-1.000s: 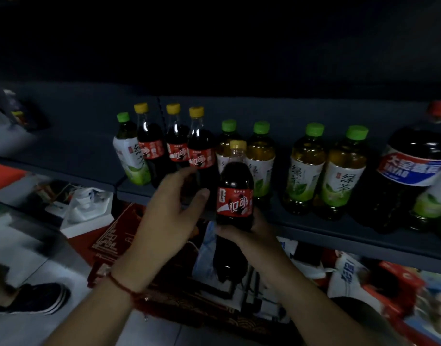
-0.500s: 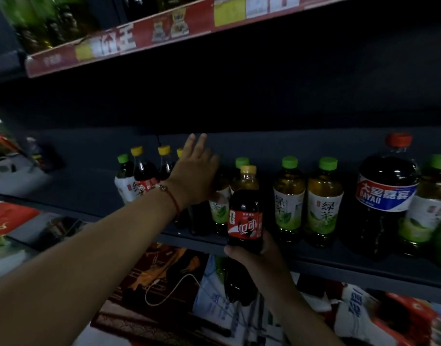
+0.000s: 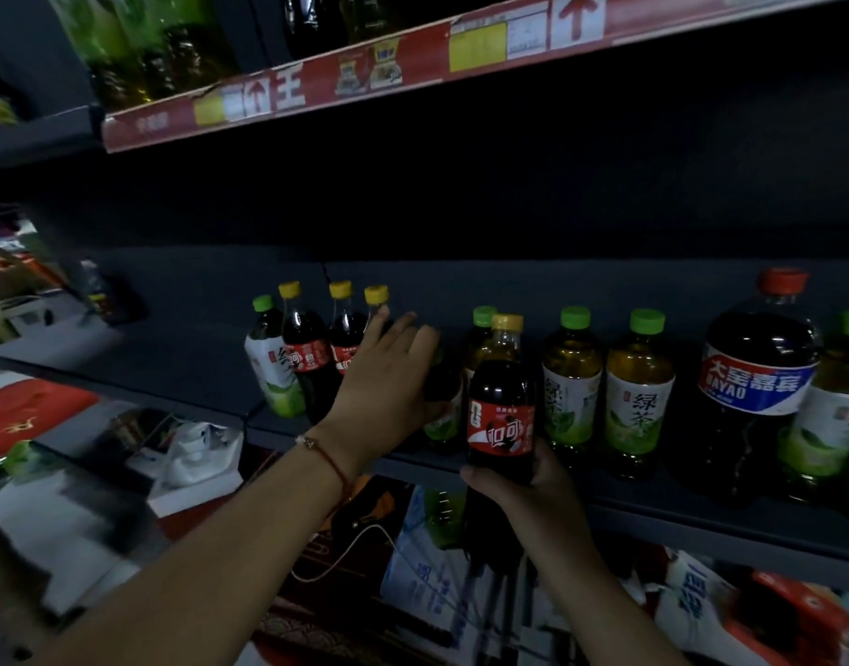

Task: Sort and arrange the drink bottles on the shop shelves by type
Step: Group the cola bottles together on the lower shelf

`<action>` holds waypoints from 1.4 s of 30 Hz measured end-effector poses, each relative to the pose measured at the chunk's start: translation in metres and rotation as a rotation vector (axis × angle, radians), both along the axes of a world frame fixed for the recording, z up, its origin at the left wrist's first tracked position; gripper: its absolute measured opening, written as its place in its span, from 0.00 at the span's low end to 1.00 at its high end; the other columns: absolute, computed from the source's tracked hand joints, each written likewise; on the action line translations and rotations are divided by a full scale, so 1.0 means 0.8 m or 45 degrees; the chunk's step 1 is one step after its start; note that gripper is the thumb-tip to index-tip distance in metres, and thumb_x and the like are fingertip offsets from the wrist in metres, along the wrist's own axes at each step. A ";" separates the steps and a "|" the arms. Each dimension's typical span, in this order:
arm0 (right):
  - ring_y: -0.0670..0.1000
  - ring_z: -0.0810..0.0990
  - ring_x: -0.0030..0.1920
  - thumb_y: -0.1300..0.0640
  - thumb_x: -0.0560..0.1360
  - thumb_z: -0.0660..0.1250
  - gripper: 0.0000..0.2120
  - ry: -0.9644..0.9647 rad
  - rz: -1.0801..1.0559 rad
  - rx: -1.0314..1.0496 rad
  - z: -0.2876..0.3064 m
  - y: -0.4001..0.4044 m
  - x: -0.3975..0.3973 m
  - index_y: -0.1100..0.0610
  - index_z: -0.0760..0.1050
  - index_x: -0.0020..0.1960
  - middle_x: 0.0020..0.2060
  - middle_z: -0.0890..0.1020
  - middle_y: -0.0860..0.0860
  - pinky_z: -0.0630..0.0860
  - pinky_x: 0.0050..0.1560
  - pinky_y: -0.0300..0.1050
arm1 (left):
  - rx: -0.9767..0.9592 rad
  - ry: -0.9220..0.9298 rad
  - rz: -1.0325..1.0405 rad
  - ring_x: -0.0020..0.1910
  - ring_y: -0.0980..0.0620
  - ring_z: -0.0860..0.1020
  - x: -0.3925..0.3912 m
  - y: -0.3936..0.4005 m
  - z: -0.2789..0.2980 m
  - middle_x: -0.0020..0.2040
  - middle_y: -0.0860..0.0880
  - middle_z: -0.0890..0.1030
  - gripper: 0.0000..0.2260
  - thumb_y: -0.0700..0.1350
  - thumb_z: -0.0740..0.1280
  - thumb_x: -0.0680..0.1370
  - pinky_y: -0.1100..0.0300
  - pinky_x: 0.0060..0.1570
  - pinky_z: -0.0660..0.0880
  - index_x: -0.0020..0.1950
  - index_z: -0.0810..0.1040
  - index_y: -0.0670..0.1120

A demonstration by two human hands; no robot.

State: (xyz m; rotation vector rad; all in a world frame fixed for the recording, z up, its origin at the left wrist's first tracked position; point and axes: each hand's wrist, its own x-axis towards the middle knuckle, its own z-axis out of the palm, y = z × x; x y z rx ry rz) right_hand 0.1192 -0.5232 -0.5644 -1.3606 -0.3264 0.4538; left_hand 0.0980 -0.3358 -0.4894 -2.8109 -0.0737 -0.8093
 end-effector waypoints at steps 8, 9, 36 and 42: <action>0.42 0.82 0.48 0.58 0.65 0.79 0.22 -0.129 -0.064 -0.042 0.001 0.001 -0.004 0.42 0.76 0.54 0.47 0.83 0.40 0.76 0.44 0.39 | -0.822 -0.335 -0.063 0.55 0.66 0.72 -0.101 -0.014 -0.041 0.58 0.59 0.73 0.34 0.46 0.80 0.68 0.71 0.53 0.72 0.67 0.65 0.54; 0.43 0.81 0.49 0.58 0.65 0.79 0.24 -0.147 -0.063 -0.057 0.001 0.004 -0.006 0.43 0.76 0.57 0.49 0.83 0.41 0.76 0.45 0.39 | -0.929 -0.339 -0.030 0.53 0.70 0.72 -0.114 -0.014 -0.045 0.57 0.65 0.71 0.34 0.47 0.80 0.69 0.76 0.50 0.70 0.68 0.65 0.57; 0.52 0.74 0.63 0.60 0.68 0.77 0.32 -0.759 -0.505 -0.502 -0.010 0.171 0.044 0.55 0.66 0.68 0.63 0.77 0.52 0.69 0.64 0.47 | -1.502 -0.529 -0.020 0.60 0.69 0.72 -0.205 0.065 -0.070 0.61 0.67 0.72 0.34 0.50 0.78 0.69 0.73 0.53 0.71 0.68 0.65 0.67; 0.54 0.75 0.63 0.61 0.66 0.77 0.33 -0.652 -0.497 -0.482 -0.014 0.181 0.045 0.56 0.66 0.66 0.62 0.77 0.53 0.69 0.65 0.46 | -1.523 -0.544 -0.025 0.60 0.68 0.72 -0.207 0.061 -0.067 0.63 0.66 0.71 0.33 0.50 0.78 0.69 0.70 0.54 0.71 0.68 0.65 0.68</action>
